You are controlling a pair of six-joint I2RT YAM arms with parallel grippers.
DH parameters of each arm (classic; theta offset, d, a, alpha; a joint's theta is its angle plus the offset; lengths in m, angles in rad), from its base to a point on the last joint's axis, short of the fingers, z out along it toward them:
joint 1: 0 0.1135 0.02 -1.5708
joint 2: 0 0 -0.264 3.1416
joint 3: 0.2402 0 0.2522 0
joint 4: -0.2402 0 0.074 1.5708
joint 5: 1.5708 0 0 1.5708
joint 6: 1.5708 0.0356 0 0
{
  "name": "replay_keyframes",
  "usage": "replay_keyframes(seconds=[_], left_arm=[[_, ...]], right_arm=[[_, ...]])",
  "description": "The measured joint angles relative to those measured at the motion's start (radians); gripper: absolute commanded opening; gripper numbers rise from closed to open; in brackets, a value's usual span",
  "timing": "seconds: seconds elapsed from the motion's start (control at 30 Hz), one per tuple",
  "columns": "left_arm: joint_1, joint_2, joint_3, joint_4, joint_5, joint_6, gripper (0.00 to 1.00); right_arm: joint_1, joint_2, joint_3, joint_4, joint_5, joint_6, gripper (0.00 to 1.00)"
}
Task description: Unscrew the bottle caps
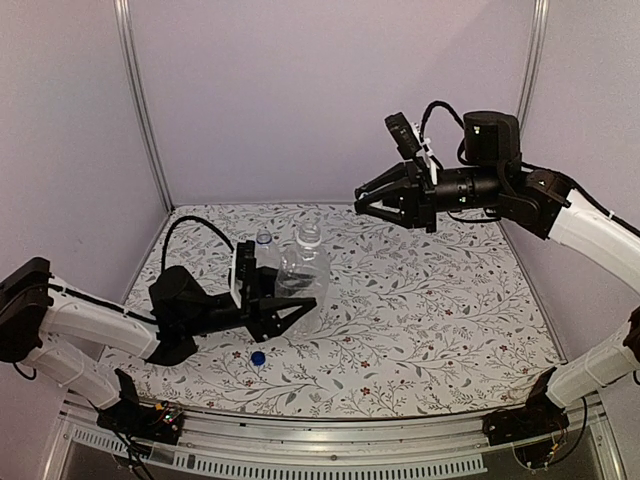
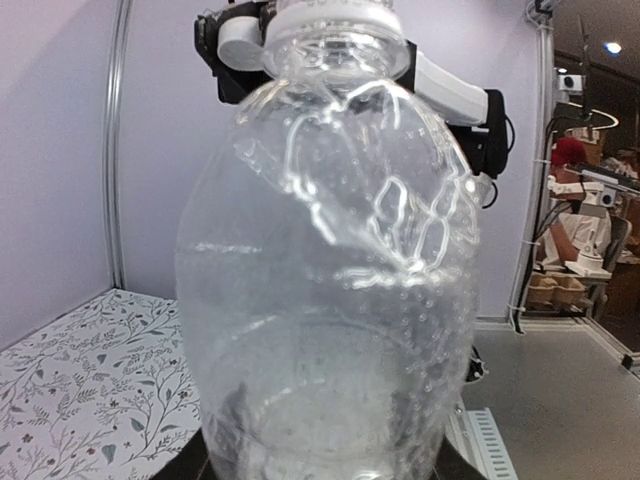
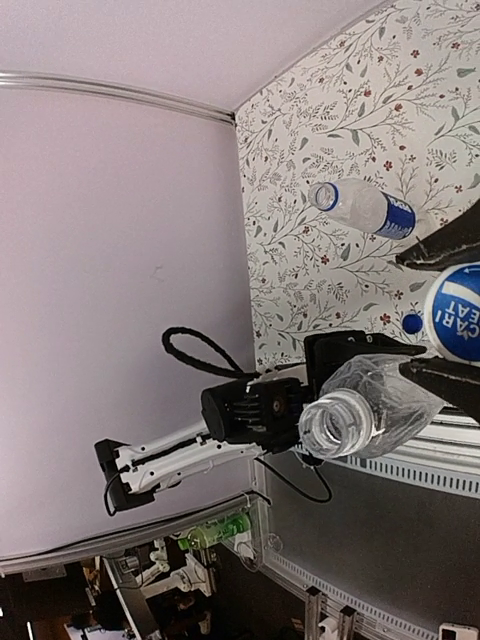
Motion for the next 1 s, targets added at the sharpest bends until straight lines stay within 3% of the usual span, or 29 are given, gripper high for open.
replay_keyframes(seconds=[0.23, 0.4, 0.6, 1.0], left_arm=[[0.004, -0.134, -0.024, -0.084, -0.181, -0.004, 0.46], [0.006, -0.249, -0.048, -0.186, -0.349, -0.006, 0.47], [0.007, -0.367, -0.055, -0.295, -0.455, 0.01, 0.48], [0.009, -0.422, 0.016, -0.49, -0.533, 0.077, 0.49]], right_arm=[[-0.015, -0.033, -0.138, 0.05, 0.113, 0.039, 0.11], [-0.015, -0.036, -0.309, 0.134, 0.195, 0.054, 0.12], [-0.015, -0.03, -0.515, 0.28, 0.242, 0.096, 0.12], [0.082, 0.248, -0.641, 0.526, 0.344, 0.145, 0.14]])
